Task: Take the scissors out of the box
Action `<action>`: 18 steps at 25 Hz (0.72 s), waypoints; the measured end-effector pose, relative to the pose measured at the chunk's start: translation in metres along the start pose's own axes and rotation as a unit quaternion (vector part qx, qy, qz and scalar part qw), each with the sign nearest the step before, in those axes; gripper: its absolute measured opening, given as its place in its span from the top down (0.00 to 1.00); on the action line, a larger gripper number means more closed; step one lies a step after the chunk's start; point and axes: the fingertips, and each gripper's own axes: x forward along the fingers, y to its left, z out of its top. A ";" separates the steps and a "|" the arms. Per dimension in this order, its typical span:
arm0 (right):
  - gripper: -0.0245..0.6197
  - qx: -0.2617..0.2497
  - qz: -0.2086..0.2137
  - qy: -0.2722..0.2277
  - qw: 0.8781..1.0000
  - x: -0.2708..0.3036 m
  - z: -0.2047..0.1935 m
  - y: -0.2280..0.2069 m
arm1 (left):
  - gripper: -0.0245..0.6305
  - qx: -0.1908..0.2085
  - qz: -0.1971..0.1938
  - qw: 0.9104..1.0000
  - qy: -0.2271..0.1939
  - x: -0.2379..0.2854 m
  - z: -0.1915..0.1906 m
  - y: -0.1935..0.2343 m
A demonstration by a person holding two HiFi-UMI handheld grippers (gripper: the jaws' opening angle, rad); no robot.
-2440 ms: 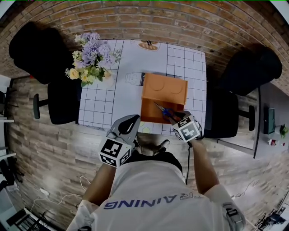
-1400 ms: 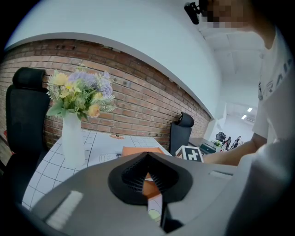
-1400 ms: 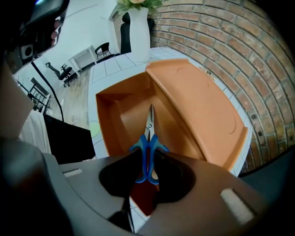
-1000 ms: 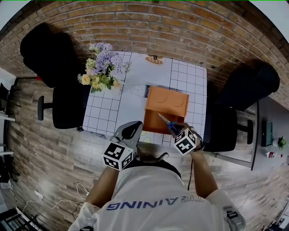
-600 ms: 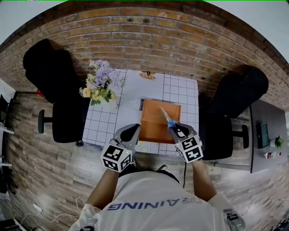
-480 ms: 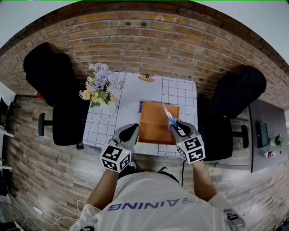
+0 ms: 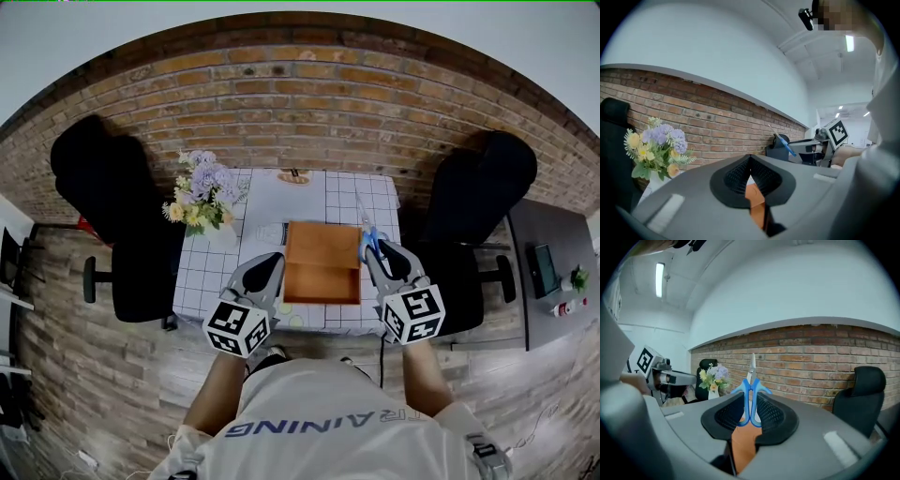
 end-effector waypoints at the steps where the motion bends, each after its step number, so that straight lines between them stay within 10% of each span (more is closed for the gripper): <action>1: 0.80 0.005 -0.003 -0.008 1.000 -0.003 0.003 -0.001 | 0.96 0.003 0.001 1.000 -0.002 -0.001 0.002 -0.001; 18: 0.80 0.010 -0.006 -0.014 1.000 -0.014 -0.005 -0.004 | 0.96 0.004 0.017 1.000 -0.001 -0.006 0.003 -0.009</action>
